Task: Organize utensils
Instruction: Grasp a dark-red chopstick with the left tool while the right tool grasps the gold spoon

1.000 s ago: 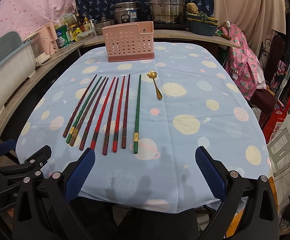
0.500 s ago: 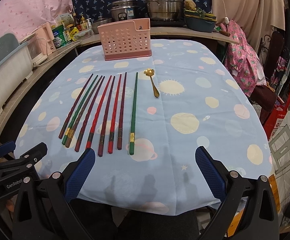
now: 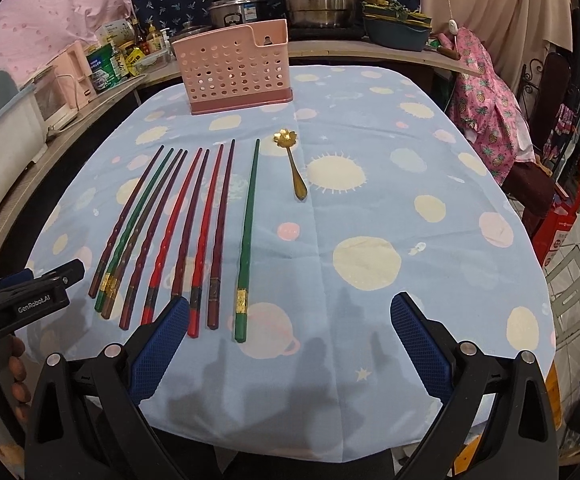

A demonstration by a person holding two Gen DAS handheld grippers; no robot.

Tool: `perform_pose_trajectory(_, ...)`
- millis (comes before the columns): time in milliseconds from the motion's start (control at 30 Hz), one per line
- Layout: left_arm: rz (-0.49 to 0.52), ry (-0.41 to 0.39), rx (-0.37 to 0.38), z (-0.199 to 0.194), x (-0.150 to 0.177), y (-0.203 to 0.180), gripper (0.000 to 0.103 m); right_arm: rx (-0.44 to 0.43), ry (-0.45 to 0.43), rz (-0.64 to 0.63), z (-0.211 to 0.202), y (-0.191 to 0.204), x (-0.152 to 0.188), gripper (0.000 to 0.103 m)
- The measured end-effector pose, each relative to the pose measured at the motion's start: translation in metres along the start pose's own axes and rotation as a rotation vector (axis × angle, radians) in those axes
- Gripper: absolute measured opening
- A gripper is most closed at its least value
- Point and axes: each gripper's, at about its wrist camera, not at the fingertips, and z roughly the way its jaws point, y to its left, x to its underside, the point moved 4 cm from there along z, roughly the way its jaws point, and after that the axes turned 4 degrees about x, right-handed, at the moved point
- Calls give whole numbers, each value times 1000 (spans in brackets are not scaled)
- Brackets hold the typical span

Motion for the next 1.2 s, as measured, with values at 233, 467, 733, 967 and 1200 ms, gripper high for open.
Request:
perform_pose_trajectory(233, 16, 52, 28, 21, -1, -8, 79, 0, 1, 1, 14, -1, -14, 93)
perform_pose_trajectory(467, 13, 84, 54, 25, 1, -9, 60, -32, 9, 12, 36, -4, -38, 78)
perform_pose_trajectory(733, 0, 91, 76, 22, -5, -8, 18, -66, 15, 26, 74, -7, -67, 52)
perform_pose_trajectory(967, 11, 105, 103, 25, -6, -15, 10, -118, 59, 88, 107, -12, -78, 33)
perform_pose_trajectory(1200, 8, 107, 112, 26, -7, -14, 10, -142, 72, 92, 116, -10, -76, 11)
